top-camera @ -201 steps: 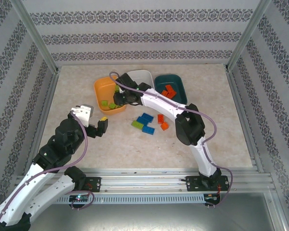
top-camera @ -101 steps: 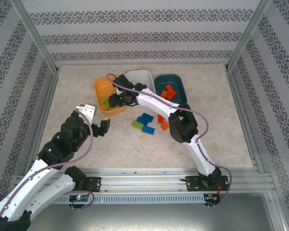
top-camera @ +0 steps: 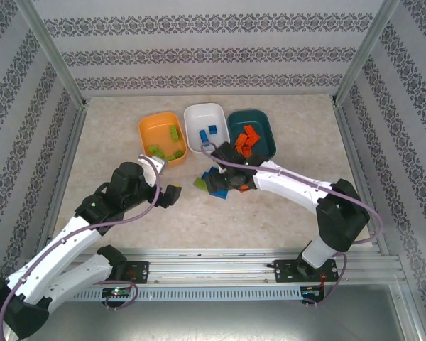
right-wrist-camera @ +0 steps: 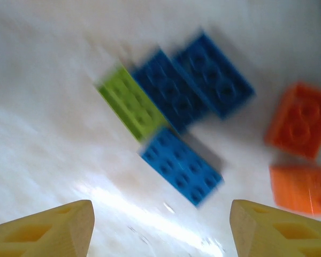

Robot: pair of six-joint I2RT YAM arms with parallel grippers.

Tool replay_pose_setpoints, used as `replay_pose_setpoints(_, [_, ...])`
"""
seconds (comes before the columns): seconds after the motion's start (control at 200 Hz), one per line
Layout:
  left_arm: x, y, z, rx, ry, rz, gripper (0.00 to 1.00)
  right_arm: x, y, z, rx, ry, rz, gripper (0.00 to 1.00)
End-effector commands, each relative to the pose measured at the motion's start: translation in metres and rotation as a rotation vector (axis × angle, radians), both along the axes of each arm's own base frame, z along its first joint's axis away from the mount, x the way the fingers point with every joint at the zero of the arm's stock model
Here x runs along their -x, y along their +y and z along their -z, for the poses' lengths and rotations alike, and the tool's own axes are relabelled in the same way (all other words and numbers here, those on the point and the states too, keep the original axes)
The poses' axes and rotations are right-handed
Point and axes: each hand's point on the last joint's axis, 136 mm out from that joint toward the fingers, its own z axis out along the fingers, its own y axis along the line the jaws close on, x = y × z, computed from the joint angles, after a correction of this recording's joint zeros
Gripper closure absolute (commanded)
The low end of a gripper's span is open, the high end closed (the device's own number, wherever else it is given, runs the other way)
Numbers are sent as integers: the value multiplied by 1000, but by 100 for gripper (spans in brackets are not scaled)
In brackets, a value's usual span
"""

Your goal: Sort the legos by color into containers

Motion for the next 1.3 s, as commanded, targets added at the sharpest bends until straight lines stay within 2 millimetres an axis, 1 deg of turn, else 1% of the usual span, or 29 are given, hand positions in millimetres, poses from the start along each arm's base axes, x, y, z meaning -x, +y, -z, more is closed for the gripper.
replay_pose_setpoints(0.0, [6,-20,-6,71,41,105,0,17,-27,26,93,34,7,30])
replay_pose_setpoints(0.065, [6,-25,2,56,95,123,0,18,-28,30,95,33,-1,29])
replay_pose_setpoints(0.165, [4,-26,11,32,131,120,0,14,-24,37,115,38,-37,27])
replay_pose_setpoints(0.35, [3,-19,7,26,90,94,0,1,-20,50,169,40,-67,25])
replay_pose_setpoints(0.679, [1,-18,8,14,88,86,0,-18,1,63,142,56,-84,25])
replay_pose_setpoints(0.814, [1,-17,6,15,79,82,0,-23,6,69,137,69,-84,25])
replay_pose_setpoints(0.954, [1,-16,4,19,70,79,0,-22,10,76,120,93,-81,27])
replay_pose_setpoints(1.029, [1,-16,3,21,68,79,0,-20,12,79,111,106,-77,30])
replay_pose_setpoints(1.139, [1,-16,2,23,67,80,0,-17,13,80,95,113,-70,38])
replay_pose_setpoints(1.249, [1,-16,2,24,64,78,0,-13,14,76,84,105,-65,51])
replay_pose_setpoints(1.294, [1,-15,1,24,62,76,0,-11,14,74,84,99,-65,54])
